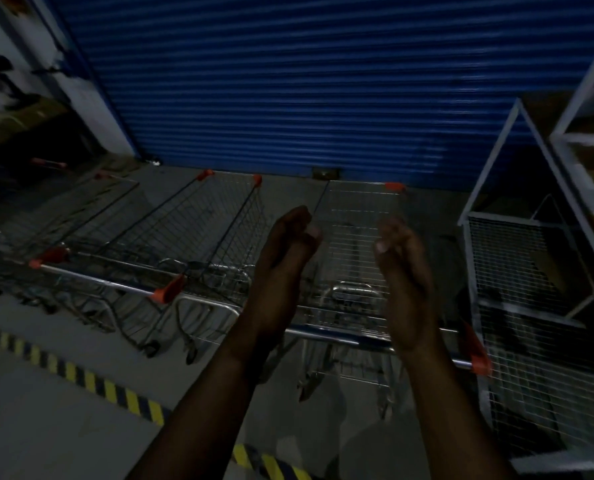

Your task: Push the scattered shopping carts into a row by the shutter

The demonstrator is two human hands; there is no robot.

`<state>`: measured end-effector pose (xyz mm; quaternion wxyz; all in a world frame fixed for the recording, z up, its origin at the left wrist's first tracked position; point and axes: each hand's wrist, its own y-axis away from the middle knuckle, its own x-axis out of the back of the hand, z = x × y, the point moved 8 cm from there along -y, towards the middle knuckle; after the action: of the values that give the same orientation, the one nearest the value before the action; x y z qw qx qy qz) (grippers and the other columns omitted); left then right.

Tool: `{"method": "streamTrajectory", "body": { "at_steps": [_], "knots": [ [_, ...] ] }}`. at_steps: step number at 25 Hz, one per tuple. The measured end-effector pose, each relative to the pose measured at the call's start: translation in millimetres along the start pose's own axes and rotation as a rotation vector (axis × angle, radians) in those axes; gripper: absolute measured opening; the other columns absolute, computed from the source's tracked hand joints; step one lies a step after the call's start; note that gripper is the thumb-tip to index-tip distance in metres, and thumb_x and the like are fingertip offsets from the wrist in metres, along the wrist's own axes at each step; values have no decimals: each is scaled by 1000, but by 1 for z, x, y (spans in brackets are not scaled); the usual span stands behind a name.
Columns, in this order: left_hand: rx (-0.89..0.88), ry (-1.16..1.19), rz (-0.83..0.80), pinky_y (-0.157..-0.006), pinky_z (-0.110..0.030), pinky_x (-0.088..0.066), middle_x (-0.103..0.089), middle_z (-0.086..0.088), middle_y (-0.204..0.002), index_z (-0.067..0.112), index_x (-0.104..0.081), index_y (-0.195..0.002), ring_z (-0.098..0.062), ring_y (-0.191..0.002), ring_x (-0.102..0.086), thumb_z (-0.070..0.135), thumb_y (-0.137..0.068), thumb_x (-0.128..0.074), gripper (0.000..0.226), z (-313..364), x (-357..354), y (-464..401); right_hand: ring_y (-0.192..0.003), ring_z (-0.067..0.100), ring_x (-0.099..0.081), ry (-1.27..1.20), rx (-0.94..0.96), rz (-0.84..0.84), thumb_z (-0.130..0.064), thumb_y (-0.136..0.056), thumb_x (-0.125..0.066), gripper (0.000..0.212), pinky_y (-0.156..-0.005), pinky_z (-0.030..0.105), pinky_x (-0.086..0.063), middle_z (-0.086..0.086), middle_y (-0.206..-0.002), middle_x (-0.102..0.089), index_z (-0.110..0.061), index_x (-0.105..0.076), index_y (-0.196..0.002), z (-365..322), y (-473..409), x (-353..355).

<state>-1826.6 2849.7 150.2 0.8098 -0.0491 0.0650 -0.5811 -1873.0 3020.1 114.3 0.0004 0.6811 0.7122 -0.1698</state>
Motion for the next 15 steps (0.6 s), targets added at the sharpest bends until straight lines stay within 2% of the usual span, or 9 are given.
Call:
{"method": "streamTrajectory", "body": {
  "at_steps": [2, 4, 7, 9, 12, 15],
  "knots": [
    [-39, -6, 24, -100, -17, -42, -58, 9, -141, 24, -54, -139, -2, -129, -53, 60, -77, -60, 71, 11, 21, 3, -127, 2, -52, -13, 38, -45, -32, -91, -56, 51, -93, 11, -43, -4, -142, -55, -13, -50, -139, -19, 2, -18],
    [-52, -27, 52, -104, -23, -39, -57, 9, -142, 25, -54, -139, -4, -131, -51, 62, -76, -56, 73, 16, 45, 6, -125, 0, -53, -17, 77, -75, -31, -93, -54, 50, -93, 11, -43, -3, -143, -54, -13, -50, -139, -32, 6, -41],
    [-88, -31, 92, -103, -21, -39, -56, 8, -143, 22, -53, -140, -4, -131, -51, 62, -76, -56, 75, 30, 89, 9, -123, -4, -53, -18, 109, -126, -28, -94, -52, 47, -92, 10, -43, -4, -141, -55, -12, -50, -139, -39, 17, -85],
    [-121, -29, 120, -103, -21, -40, -57, 8, -142, 22, -53, -140, -4, -131, -51, 61, -78, -56, 73, 40, 122, 11, -126, 0, -52, -7, 121, -155, -29, -94, -52, 46, -93, 10, -42, -4, -142, -55, -15, -51, -138, -39, 26, -120],
    [-123, -34, 159, -96, -18, -42, -58, 15, -139, 28, -53, -139, 4, -126, -52, 59, -82, -55, 64, 52, 184, 16, -129, 3, -51, 3, 140, -192, -29, -95, -50, 45, -94, 9, -41, -2, -143, -54, -15, -51, -138, -38, 42, -180],
    [-157, -24, 197, -98, -15, -42, -59, 14, -138, 28, -55, -137, 2, -127, -53, 61, -82, -52, 65, 63, 251, 21, -131, 4, -49, -14, 147, -249, -29, -97, -49, 43, -97, 11, -41, -3, -144, -54, -18, -50, -138, -37, 62, -247]
  ]
}}
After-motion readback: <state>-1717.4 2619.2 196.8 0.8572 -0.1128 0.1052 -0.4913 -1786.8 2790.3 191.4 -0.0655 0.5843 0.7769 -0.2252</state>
